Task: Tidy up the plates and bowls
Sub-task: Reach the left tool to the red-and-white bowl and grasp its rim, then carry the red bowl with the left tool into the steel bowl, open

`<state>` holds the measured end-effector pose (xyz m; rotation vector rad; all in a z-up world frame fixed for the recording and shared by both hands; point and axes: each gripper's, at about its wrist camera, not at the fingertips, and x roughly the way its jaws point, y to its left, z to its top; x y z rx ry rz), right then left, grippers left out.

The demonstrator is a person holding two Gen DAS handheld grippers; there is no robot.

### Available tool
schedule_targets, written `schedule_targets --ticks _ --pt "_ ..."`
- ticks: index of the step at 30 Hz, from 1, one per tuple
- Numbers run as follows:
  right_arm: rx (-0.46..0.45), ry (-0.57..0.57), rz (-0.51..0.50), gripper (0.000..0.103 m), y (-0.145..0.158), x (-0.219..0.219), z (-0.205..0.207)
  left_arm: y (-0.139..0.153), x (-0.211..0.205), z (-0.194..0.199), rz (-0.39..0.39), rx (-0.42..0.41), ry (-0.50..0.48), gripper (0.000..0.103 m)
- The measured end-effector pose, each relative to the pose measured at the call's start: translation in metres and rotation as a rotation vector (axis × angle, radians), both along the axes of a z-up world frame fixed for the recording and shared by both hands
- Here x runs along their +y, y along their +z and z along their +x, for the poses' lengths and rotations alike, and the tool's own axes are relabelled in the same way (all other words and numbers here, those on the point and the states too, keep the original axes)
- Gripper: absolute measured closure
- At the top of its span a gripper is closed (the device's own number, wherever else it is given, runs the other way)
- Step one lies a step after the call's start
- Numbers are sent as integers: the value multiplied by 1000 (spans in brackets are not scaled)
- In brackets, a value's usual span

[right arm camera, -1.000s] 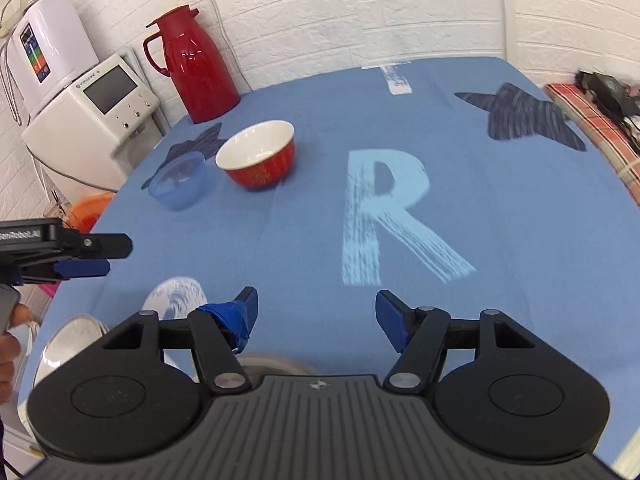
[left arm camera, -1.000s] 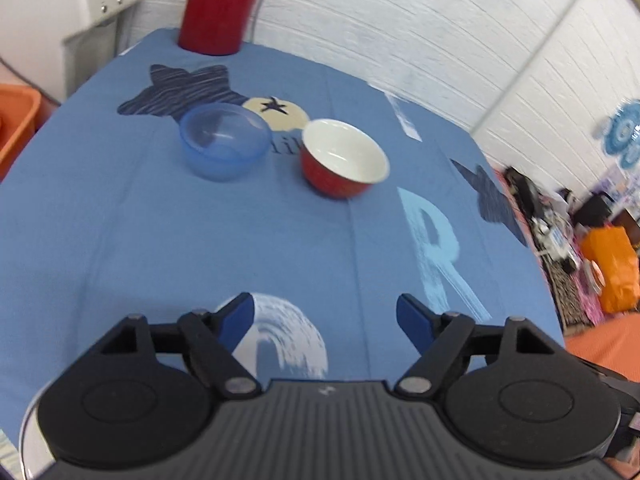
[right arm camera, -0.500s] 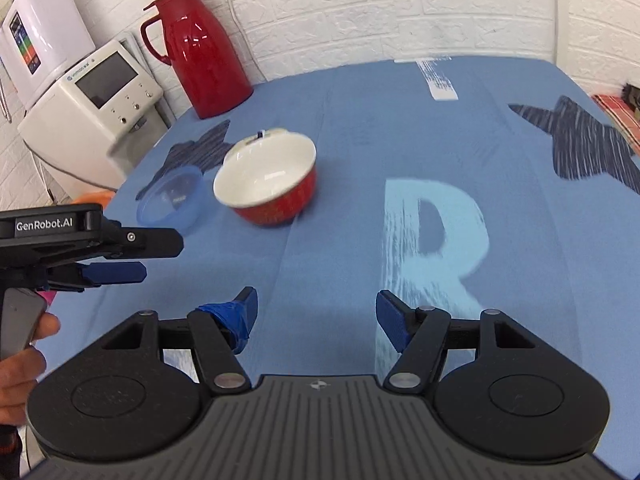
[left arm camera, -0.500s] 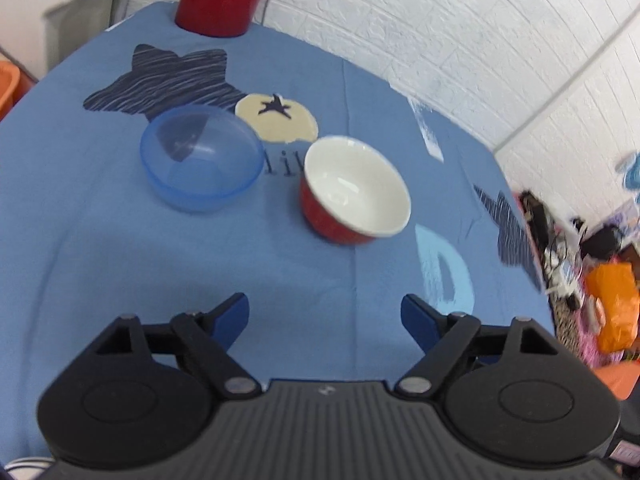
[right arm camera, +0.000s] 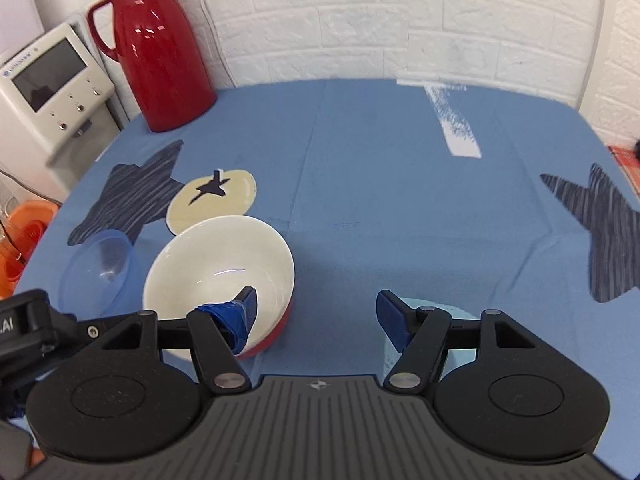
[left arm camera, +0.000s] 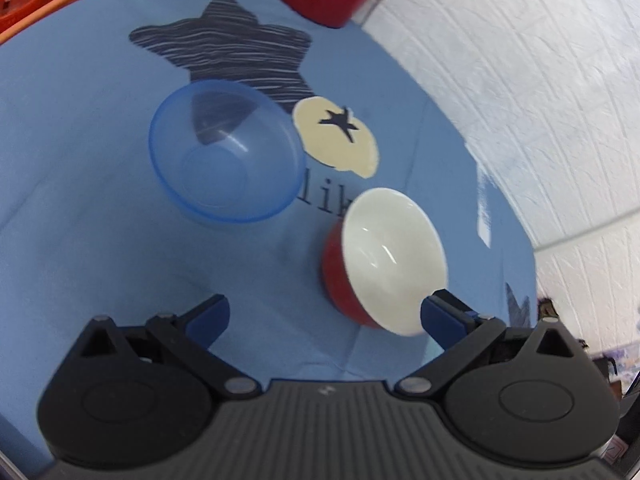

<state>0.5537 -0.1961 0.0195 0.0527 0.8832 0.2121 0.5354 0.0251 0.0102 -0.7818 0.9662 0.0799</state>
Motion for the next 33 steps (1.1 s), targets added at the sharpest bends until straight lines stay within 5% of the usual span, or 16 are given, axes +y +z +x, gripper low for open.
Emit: schedule_targets --ticks 15,21,24,27,33 --pt "48 27 30 50 -31 18 29 -16 -5 15 82 10 61 14" --pt "10 42 135 53 -30 11 24 -17 -4 17 102 -4 84 28" --pt "-22 75 117 60 -28 16 18 -17 -4 21 106 -13 66 47" --pt "-13 132 105 70 -28 24 11 -17 -6 28 108 -3 15 98" --pt "12 133 137 77 -27 26 -2 -9 -9 22 120 -30 -63 103"
